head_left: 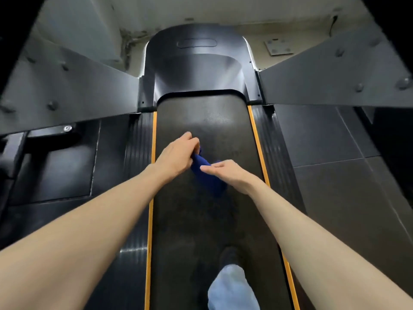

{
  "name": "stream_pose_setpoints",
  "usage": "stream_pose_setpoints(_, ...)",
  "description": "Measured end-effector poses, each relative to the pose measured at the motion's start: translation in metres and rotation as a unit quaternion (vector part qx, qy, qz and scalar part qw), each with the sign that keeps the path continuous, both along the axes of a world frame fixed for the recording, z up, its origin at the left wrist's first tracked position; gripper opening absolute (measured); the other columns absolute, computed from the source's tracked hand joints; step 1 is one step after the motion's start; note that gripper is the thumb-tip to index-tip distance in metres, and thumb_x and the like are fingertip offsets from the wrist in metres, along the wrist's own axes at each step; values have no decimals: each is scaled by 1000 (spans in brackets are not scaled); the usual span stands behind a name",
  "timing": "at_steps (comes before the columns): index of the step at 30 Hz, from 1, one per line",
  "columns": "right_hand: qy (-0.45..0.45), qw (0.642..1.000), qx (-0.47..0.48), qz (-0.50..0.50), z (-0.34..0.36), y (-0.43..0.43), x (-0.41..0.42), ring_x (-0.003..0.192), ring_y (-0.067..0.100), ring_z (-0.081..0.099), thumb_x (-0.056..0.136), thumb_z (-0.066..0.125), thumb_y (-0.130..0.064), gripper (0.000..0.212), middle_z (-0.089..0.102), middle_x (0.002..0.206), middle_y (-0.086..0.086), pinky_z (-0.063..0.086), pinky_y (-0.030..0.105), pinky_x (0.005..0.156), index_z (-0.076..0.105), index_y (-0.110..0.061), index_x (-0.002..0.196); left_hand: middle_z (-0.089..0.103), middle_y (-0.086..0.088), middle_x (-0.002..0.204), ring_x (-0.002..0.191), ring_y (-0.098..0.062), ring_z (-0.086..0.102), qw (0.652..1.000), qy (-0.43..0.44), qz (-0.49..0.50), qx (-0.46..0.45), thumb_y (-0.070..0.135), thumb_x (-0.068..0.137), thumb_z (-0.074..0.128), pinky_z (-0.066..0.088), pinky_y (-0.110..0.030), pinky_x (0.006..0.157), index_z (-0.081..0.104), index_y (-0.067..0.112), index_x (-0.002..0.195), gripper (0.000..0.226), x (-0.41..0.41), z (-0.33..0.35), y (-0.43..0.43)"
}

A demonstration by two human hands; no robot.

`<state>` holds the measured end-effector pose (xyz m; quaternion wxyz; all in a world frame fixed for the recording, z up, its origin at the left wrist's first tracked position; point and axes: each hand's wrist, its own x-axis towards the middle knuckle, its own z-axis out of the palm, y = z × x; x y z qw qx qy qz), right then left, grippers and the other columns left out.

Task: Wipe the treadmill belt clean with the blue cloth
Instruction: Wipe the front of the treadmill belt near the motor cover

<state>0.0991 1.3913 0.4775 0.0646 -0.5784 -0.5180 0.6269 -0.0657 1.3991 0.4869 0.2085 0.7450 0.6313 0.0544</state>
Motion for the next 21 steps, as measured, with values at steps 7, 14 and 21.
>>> stream_pose_setpoints(7,28,990,-15,-140,-135,111,-22,95,27,60,94,52,-33,26,65,104,10,45,44,93,66,-11,98,47,4,117,106,-13,49,979,-119,87,-141,15,79,72,41,-25,87,48,14,125,52,-33,-141,121)
stream_pose_setpoints(14,-119,979,110,-122,-229,277,-26,96,30,61,91,53,-28,31,64,99,16,50,36,78,63,0,99,62,-9,116,107,-24,57,970,-7,127,-206,18,88,62,47,-31,85,61,10,111,24,-87,-240,257)
stream_pose_setpoints(21,-177,954,165,-175,-352,394,-30,82,26,49,92,50,-28,34,54,85,13,30,27,65,56,3,79,61,-9,119,111,-25,55,961,50,144,-232,16,86,62,41,-26,86,62,10,112,27,-118,-348,355)
